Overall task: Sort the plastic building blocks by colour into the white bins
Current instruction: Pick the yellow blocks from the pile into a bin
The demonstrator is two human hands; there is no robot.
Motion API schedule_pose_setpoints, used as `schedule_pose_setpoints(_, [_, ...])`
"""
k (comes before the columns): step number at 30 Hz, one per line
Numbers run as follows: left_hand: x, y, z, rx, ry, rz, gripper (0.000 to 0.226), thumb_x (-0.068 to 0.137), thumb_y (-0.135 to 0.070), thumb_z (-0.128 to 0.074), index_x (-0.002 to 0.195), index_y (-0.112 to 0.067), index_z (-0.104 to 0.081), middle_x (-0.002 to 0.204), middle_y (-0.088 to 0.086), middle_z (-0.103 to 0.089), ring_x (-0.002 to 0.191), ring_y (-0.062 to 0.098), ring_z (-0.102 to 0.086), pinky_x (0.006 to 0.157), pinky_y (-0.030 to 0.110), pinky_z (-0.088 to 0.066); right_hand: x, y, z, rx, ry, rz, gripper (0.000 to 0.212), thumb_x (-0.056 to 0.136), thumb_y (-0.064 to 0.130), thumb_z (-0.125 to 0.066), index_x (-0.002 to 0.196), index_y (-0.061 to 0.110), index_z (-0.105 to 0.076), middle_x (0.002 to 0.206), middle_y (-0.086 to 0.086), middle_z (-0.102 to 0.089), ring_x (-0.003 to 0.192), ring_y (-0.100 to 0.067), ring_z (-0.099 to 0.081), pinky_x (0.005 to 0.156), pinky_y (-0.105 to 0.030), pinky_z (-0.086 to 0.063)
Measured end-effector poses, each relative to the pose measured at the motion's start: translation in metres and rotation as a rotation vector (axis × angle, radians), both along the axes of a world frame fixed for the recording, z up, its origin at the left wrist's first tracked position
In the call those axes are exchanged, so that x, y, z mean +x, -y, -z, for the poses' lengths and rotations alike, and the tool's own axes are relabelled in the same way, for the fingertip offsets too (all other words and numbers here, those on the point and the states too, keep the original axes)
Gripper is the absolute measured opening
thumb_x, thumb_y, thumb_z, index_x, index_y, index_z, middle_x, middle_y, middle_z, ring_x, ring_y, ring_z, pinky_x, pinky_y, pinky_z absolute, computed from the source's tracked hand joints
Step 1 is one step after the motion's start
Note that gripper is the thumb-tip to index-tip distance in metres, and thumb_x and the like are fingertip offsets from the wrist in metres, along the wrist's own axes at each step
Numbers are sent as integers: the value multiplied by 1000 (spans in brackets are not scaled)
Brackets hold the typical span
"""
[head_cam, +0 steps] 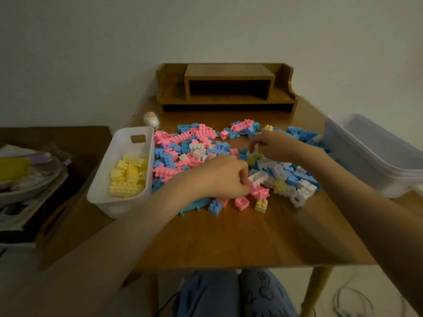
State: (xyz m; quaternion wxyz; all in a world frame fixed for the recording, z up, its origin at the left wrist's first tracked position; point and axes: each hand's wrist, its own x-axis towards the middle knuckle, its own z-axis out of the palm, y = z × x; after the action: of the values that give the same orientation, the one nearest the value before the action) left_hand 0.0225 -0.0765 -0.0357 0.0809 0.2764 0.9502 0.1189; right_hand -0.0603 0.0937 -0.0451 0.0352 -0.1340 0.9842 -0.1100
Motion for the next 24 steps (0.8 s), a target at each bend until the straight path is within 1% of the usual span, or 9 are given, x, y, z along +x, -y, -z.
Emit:
schedule_pose_setpoints(2, [7, -6, 7, -86, -28, 1, 35, 88, -54, -53, 103, -24, -60, 93, -6, -48, 93, 15, -44, 82, 35, -31, 6, -2, 0, -7, 17, 27, 24, 94, 9, -35, 92, 20, -57, 106, -4, -56, 107, -22, -52, 80, -29, -38])
schedule_pose_setpoints(4, [13, -14, 15, -191, -56, 2, 50, 83, -67, -49, 107, -25, -59, 104, 0, -50, 103, 20, -43, 92, 41, -30, 9, -2, 1, -40, 29, 68, 22, 95, 14, -36, 100, 13, -58, 110, -7, -57, 98, -20, -49, 78, -28, -36])
schedule_pose_setpoints(6, [16, -25, 23, -221, -74, -24, 59, 82, -69, -49, 115, -22, -57, 113, 5, -50, 111, 23, -42, 96, 44, -28, 12, 0, 4, -66, 58, 98, 26, 96, 20, -36, 110, 9, -55, 115, -11, -56, 95, -21, -48, 77, -29, -35])
schedule_pose_setpoints(9, [15, -34, 26, -174, -125, -84, 49, 89, -56, -49, 116, -16, -57, 119, 8, -50, 118, 27, -41, 103, 45, -24, 16, 5, 7, -57, 79, 107, 31, 96, 23, -36, 118, 6, -49, 121, -13, -52, 102, -25, -48, 78, -30, -34])
schedule_pose_setpoints(11, [12, -34, 25, -149, -108, -101, 41, 93, -50, -48, 111, -16, -59, 118, 8, -50, 118, 28, -41, 104, 46, -23, 19, 8, 10, -44, 81, 102, 25, 96, 21, -36, 113, 6, -48, 114, -13, -52, 91, -20, -46, 72, -28, -34])
schedule_pose_setpoints(13, [11, -33, 25, -158, -102, -114, 41, 91, -54, -48, 110, -19, -59, 118, 8, -50, 118, 27, -42, 102, 46, -24, 21, 11, 12, -33, 73, 97, 23, 96, 20, -39, 111, 6, -48, 112, -13, -53, 86, -17, -44, 70, -27, -35])
schedule_pose_setpoints(17, [13, -42, 30, -151, -190, -167, 54, 86, -63, -48, 111, -18, -60, 116, 7, -53, 113, 25, -44, 96, 43, -27, 22, 14, 12, 9, 71, 98, 30, 96, 23, -46, 122, 9, -50, 117, -12, -57, 94, -20, -51, 81, -31, -42])
schedule_pose_setpoints(21, [13, -49, 30, -112, -242, -150, 35, 90, -49, -52, 112, -22, -57, 112, 3, -53, 113, 25, -46, 97, 41, -26, 25, 18, 7, 53, 114, 107, 30, 97, 20, -41, 123, 7, -51, 116, -13, -58, 102, -25, -54, 79, -30, -39])
schedule_pose_setpoints(24, [14, -43, 26, -143, -206, -149, 32, 93, -41, -47, 110, -16, -57, 108, 5, -49, 111, 25, -45, 97, 42, -26, 24, 15, 9, 59, 112, 139, 28, 96, 15, -42, 122, 8, -51, 115, -12, -58, 93, -22, -51, 75, -28, -37])
